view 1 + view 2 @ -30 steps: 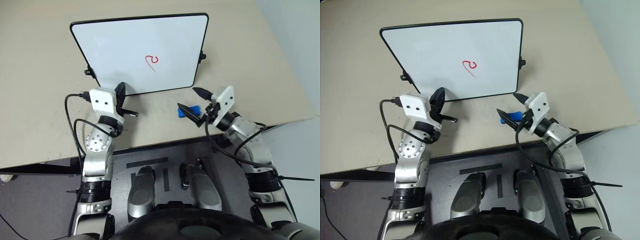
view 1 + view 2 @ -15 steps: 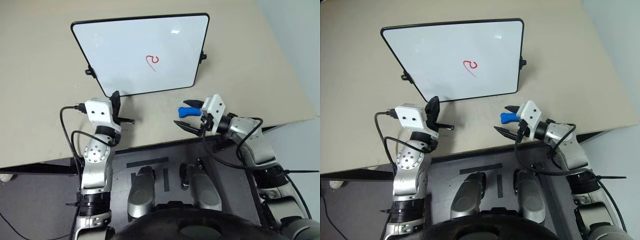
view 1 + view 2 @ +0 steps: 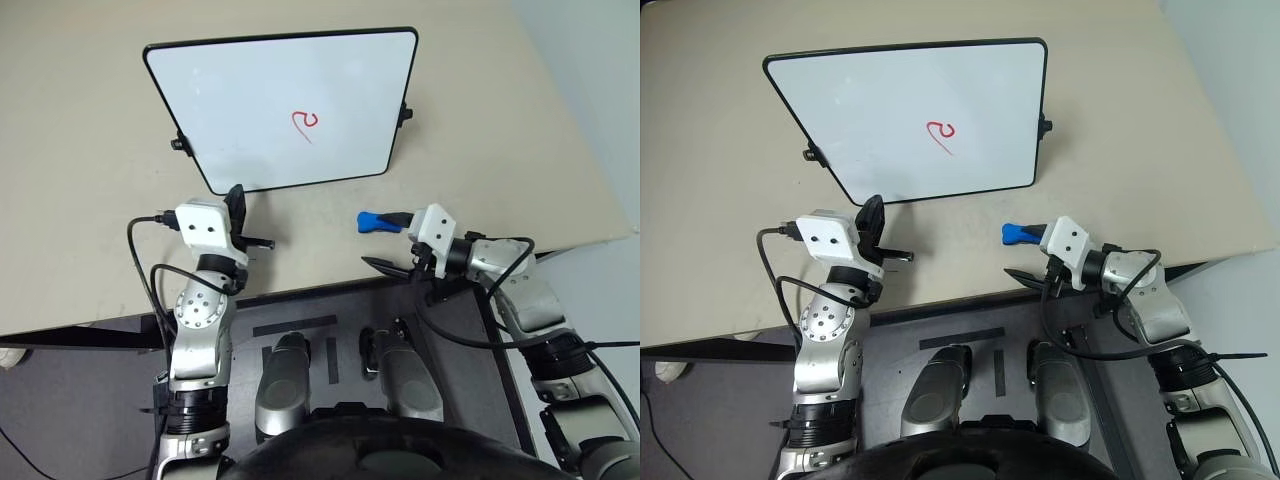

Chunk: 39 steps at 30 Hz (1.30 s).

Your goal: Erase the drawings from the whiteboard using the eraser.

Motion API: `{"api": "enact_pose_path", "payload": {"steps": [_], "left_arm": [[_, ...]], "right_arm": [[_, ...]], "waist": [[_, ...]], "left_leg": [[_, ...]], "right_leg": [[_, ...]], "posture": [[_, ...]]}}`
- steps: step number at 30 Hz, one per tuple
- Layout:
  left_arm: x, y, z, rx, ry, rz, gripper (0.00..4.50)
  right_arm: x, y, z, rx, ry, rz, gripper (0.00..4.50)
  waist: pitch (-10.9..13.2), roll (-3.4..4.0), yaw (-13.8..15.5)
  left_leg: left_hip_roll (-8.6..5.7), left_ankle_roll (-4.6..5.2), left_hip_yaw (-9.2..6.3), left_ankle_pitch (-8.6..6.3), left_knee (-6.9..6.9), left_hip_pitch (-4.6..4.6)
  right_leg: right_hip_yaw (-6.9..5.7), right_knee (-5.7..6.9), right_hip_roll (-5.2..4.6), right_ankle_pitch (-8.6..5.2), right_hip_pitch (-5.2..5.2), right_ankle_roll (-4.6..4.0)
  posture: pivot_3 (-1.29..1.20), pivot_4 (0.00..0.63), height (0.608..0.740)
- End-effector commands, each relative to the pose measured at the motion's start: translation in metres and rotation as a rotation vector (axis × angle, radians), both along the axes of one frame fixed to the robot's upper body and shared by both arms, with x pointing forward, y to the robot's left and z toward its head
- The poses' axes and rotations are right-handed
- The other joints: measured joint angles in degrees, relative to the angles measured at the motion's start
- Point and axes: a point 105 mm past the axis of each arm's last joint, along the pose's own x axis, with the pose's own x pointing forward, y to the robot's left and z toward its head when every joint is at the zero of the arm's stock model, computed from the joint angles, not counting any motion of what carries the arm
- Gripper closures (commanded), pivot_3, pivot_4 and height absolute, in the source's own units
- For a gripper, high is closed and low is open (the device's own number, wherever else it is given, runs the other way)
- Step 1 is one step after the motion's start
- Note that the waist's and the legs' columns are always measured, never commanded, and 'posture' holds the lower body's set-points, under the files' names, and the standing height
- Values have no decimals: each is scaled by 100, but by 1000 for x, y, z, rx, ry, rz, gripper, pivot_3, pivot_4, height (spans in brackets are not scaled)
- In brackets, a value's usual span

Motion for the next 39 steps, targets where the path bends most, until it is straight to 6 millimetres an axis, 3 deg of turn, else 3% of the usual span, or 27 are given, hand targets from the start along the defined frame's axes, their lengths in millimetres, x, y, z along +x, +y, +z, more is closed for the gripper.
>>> {"api": "enact_pose_path", "payload": {"steps": [1,5,8,18,23,26,31,34,39], "left_arm": [[1,-4,11,4,-48,-9,4500],[3,-4,12,5,-50,-8,4500],[4,-3,12,6,-53,-5,4500],[7,-3,15,9,-64,-8,4500],[9,-3,16,2,-70,-7,4500],[7,1,16,-4,-70,-6,4500],[6,1,14,-2,-63,-8,4500],[6,-1,14,-5,-66,-13,4500],[5,-2,14,-9,-74,-3,4500]], "right_arm": [[7,-6,-4,-33,-8,-20,319],[13,-7,-4,-36,-15,-37,319],[17,-7,-4,-33,-22,-47,913],[26,-8,-1,-35,-75,-76,4453],[27,-5,7,-14,-108,-71,4481],[28,20,46,63,-241,14,4481],[41,53,78,6,-538,125,4481],[53,67,79,-88,-685,202,4481],[70,80,76,-137,-784,255,4481]], "waist": [[0,0,1],[0,0,3],[0,0,3],[0,0,-1],[0,0,-2],[2,2,-29],[3,3,-65],[2,2,-52],[2,2,10]], "left_leg": [[0,0,0,0,0,3],[-2,1,-3,0,0,23],[-1,1,-2,0,0,26],[1,-4,-4,-4,-7,30],[1,-4,-4,-5,-9,30],[1,-4,-4,-4,-9,28],[3,-4,-3,-4,-16,27],[6,-4,-8,-5,-22,25],[6,-7,-9,-15,-31,-5]], "right_leg": [[0,0,0,0,4,0],[2,0,-1,-2,28,3],[3,0,0,-2,30,4],[4,-1,0,-5,29,7],[4,-2,0,-5,28,6],[4,-2,0,-4,24,5],[6,-2,2,-1,10,0],[7,-1,-2,31,0,-54],[3,0,-11,29,-39,-70]], "posture": [[0,150,740],[0,150,740],[0,150,740],[0,150,740],[0,150,740],[0,150,740],[0,150,740],[0,150,740],[0,150,740]]}}
